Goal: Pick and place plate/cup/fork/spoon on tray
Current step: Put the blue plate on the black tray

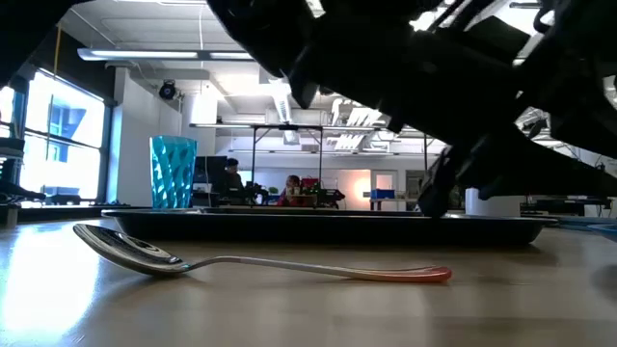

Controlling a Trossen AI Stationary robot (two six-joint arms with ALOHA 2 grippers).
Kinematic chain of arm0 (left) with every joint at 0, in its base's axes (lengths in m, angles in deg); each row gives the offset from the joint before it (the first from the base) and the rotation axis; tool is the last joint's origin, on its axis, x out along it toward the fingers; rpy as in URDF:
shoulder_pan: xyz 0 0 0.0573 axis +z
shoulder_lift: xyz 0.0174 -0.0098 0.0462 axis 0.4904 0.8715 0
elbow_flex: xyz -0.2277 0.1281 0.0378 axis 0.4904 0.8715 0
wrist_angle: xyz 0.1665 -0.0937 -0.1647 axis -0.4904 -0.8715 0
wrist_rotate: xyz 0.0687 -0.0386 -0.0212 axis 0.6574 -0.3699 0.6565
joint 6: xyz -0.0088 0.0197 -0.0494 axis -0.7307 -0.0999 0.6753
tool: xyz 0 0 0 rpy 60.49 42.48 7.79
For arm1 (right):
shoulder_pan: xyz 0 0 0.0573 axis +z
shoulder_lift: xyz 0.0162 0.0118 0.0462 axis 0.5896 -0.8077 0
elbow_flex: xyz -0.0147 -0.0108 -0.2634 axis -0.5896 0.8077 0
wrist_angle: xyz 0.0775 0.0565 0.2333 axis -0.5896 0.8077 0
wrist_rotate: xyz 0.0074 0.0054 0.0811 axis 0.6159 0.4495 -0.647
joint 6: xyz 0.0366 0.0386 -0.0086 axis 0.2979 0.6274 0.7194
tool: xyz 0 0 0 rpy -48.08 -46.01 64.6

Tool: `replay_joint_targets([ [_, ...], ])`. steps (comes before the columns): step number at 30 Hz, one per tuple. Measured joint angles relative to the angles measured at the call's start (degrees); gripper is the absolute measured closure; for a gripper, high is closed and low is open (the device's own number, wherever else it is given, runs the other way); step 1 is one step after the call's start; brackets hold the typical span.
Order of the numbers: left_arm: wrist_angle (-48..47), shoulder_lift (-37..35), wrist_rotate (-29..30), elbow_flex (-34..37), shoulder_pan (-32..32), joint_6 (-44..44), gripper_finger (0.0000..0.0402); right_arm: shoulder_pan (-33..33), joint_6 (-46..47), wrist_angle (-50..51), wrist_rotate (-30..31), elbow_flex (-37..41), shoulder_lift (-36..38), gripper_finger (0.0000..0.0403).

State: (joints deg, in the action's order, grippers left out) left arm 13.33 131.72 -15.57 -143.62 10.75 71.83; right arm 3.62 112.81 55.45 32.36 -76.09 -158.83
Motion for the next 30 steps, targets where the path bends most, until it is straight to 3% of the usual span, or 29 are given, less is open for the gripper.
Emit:
replay_joint_targets([
  [9, -5.4, -0.2, 2.3, -1.0, 0.4, 4.7, 0.0295, -0.7, -3.9, 0.4, 0.5, 1.7, 0.0, 0.0242],
  [16, -7.9, 0.7, -3.6, -1.1, 1.8, 8.7, 0.0295, -4.1, -10.1, 0.3, 2.4, 1.7, 0.0, 0.0242],
  [30, -10.6, 0.5, -3.3, -1.0, 2.0, 8.4, 0.0295, -6.0, -15.6, 0.3, -0.2, 1.7, 0.0, 0.0242],
])
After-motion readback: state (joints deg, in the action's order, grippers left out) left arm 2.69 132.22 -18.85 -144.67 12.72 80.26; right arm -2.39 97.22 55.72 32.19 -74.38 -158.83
